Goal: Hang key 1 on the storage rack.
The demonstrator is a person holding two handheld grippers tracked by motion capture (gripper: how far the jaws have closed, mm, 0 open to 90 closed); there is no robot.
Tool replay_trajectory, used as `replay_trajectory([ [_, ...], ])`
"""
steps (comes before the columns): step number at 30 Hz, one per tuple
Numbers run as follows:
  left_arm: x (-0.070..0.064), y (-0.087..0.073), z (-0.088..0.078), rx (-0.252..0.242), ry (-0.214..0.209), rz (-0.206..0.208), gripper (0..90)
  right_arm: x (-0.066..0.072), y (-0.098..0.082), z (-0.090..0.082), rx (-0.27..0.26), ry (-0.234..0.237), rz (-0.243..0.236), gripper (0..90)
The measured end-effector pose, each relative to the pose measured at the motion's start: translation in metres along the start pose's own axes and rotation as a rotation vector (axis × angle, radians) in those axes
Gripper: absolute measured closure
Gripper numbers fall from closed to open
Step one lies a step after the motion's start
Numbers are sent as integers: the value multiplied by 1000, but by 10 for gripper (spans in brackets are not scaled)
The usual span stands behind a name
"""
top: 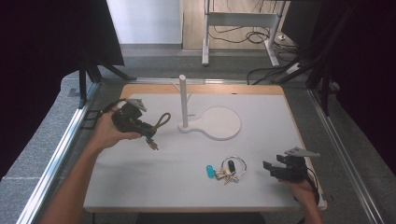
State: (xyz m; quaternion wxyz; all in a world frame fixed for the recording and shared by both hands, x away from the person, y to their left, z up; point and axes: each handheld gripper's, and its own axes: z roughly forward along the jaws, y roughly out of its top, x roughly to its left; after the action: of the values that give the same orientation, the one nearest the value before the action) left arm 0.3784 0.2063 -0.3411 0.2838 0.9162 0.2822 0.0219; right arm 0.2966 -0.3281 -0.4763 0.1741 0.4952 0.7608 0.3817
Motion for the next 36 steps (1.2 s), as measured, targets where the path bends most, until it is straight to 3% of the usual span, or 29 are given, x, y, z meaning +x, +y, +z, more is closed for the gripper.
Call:
replay_trajectory([
  [17, 7, 11, -5, -4, 2, -14, 668, -1, 0, 0, 6, -3, -3, 300],
  [28, 15, 22, -13, -38, -2, -26, 668, -1, -1, 1, 12, -5, 0, 300],
  [36, 24, 22, -17, -62, -8, -58, 668, 0, -1, 2, 15, -4, -2, 300],
])
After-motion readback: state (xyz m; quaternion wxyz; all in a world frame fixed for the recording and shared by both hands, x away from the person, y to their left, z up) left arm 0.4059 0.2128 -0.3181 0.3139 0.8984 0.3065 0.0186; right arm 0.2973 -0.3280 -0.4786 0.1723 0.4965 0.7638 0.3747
